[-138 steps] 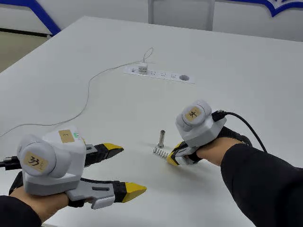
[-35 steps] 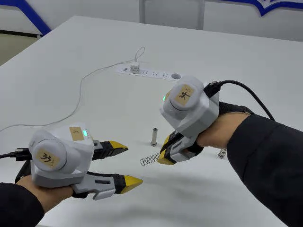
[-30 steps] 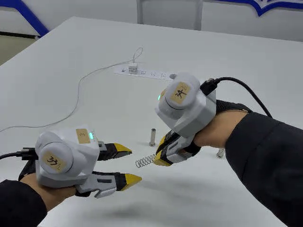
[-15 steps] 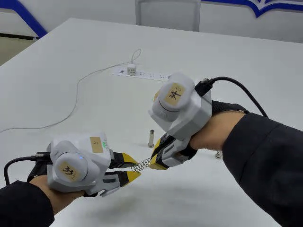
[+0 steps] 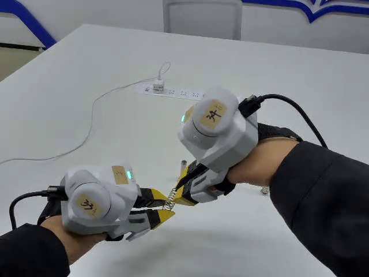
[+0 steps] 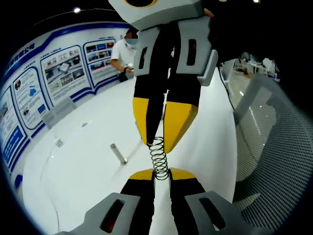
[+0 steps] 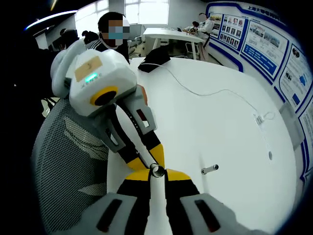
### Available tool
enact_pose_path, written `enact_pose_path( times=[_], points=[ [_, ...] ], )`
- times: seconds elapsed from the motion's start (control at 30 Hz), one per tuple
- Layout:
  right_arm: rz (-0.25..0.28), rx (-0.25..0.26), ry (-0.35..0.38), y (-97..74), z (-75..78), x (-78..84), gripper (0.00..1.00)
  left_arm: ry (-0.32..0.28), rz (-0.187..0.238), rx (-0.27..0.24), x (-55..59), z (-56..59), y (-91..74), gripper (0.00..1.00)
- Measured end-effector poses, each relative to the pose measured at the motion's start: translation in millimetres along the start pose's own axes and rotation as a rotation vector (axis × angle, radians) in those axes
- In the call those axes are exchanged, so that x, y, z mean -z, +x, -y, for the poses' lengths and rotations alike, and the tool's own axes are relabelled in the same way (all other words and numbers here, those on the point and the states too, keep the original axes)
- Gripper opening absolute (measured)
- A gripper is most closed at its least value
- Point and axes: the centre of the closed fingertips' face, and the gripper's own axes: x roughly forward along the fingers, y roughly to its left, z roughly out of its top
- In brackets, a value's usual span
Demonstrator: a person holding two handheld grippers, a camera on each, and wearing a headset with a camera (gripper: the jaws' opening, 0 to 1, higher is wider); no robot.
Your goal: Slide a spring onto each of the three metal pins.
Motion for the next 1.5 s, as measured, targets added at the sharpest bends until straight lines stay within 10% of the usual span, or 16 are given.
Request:
enact_pose_path(
  times=[0.4, 0.87, 1.5],
  points=[
    [0.077, 0.017, 0.000, -0.4, 3.1, -13.2, 0.12, -0.168, 0.063, 0.002, -4.9, -6.4, -4.1, 0.10],
    [0.097, 0.017, 0.010, 0.0, 4.1, -16.4, 0.11, -0.165, 0.072, -0.004, -5.9, -7.4, -2.1, 0.12],
    [0.124, 0.128, 0.083, -22.3, 47.4, -10.5, 0.11, -0.254, 0.136, -0.036, -8.1, -16.5, -16.7, 0.45]
  ],
)
